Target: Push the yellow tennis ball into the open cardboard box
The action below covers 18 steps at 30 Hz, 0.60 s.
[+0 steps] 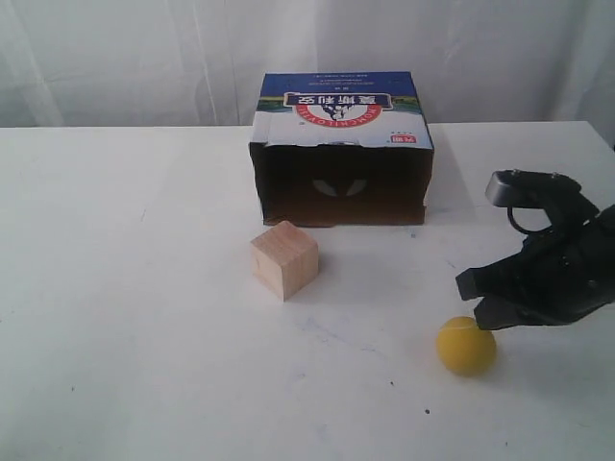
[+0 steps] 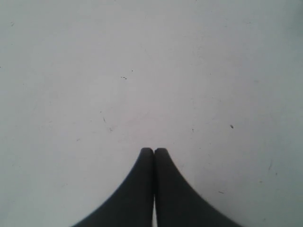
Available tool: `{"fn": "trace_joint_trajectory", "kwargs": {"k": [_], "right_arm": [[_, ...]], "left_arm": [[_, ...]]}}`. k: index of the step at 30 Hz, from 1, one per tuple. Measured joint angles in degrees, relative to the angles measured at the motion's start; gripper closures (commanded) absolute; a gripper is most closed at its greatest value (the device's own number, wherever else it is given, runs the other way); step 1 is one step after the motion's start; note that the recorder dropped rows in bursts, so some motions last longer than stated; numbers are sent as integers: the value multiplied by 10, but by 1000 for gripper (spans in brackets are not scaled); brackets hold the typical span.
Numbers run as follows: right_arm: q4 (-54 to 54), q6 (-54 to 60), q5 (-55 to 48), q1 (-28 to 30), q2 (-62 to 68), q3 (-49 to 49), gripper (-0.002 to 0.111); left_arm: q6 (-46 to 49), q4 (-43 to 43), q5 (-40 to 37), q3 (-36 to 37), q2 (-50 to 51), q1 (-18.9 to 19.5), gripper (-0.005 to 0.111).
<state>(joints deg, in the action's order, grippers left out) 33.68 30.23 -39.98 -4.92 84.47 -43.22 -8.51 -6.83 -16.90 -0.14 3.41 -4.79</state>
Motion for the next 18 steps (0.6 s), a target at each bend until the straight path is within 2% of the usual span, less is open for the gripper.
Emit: {"fn": "trace_joint_trajectory", "kwargs": {"k": [11,18], "right_arm": [[28,24,3,-5,50,-9,108],[46,39,75,-70,86,-49,108]], "left_arm": [[0,0,0,0,0,0,107],[0,0,0,0,0,0,107]]}}
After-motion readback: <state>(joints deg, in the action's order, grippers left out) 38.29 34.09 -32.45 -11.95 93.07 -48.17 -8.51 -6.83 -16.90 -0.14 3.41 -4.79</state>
